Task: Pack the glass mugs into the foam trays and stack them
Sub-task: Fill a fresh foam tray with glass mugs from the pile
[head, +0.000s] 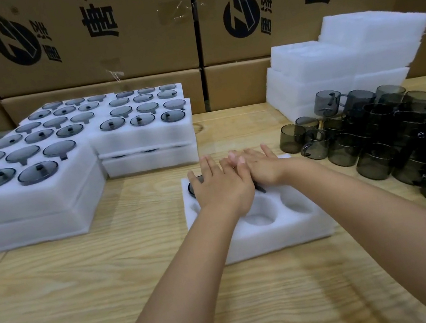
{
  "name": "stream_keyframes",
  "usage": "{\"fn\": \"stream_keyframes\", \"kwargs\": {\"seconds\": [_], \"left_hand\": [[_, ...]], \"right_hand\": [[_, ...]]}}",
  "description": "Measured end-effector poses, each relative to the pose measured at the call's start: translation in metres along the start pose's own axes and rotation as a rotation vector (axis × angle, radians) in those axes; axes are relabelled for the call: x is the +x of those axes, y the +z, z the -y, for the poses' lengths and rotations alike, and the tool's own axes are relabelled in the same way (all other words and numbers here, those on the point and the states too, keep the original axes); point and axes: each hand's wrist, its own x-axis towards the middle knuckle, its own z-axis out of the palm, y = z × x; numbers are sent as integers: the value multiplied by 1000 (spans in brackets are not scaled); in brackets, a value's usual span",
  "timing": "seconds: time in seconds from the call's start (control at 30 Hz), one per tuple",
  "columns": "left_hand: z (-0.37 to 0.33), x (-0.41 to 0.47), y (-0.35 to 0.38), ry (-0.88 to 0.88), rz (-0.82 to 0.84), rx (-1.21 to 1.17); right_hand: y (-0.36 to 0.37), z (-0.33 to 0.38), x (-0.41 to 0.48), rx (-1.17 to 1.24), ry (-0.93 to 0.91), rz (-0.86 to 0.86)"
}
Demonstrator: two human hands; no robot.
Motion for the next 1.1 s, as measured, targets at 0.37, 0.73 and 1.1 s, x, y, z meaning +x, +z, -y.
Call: {"fn": "stream_keyframes", "kwargs": {"seconds": [0.37, 0.73, 1.1], "left_hand": [[-2, -15, -10, 12, 78, 13], [21, -59, 2, 136, -45, 61], [35, -55, 1, 167, -88, 71]], "right_hand": [[11, 9, -5, -97, 139, -96], [-12, -18, -17, 439, 257, -644], [-28, -96, -36, -64, 553, -483]]}}
